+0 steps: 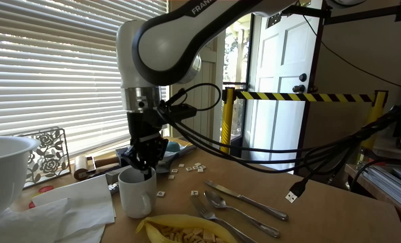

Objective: Move the white mug forward

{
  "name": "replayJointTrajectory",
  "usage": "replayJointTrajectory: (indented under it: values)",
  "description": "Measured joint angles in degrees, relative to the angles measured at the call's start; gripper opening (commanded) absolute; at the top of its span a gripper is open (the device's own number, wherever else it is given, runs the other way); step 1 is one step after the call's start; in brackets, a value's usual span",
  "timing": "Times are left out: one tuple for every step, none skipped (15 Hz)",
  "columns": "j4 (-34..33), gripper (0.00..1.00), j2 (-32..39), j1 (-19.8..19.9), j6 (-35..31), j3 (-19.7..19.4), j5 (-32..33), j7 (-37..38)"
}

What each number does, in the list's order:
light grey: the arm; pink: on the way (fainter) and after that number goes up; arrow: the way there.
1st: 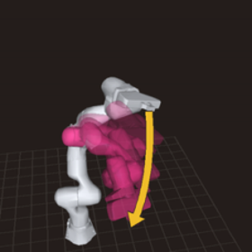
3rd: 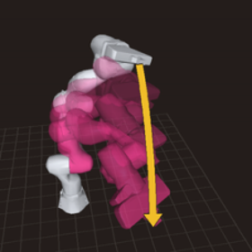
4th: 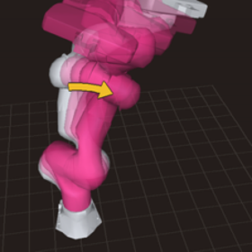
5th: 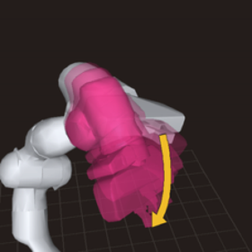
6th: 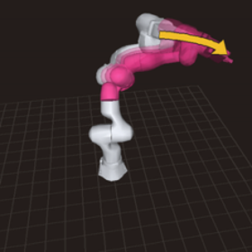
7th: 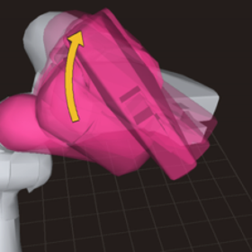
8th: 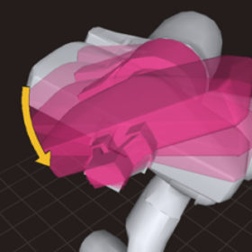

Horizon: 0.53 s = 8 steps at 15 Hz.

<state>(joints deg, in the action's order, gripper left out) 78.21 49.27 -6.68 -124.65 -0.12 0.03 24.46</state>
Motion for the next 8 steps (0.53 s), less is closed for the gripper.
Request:
replayJointTrajectory:
  values:
    - [-0.05, 0.03, 0.01, 0.00, 0.00, 0.00, 0.00, -0.18]
    - [-0.11, 0.03, 0.03, 0.00, 0.00, 0.00, 0.00, -0.27]
    - [-0.15, 0.03, 0.06, 0.00, 0.00, 0.00, 0.00, -0.35]
    - [-0.18, 0.03, 0.12, 0.00, 0.00, 0.00, 0.00, -0.41]
    - [-0.26, 0.03, 0.23, 0.00, 0.00, -0.01, 0.00, -0.46]
    - [-0.36, 0.03, 0.35, 0.00, 0.00, -0.03, 0.00, -0.47]
    - [-0.47, 0.03, 0.46, 0.01, 0.00, -0.05, 0.00, -0.49]
    - [-0.50, 0.03, 0.48, 0.01, 0.00, -0.06, 0.00, -0.51]
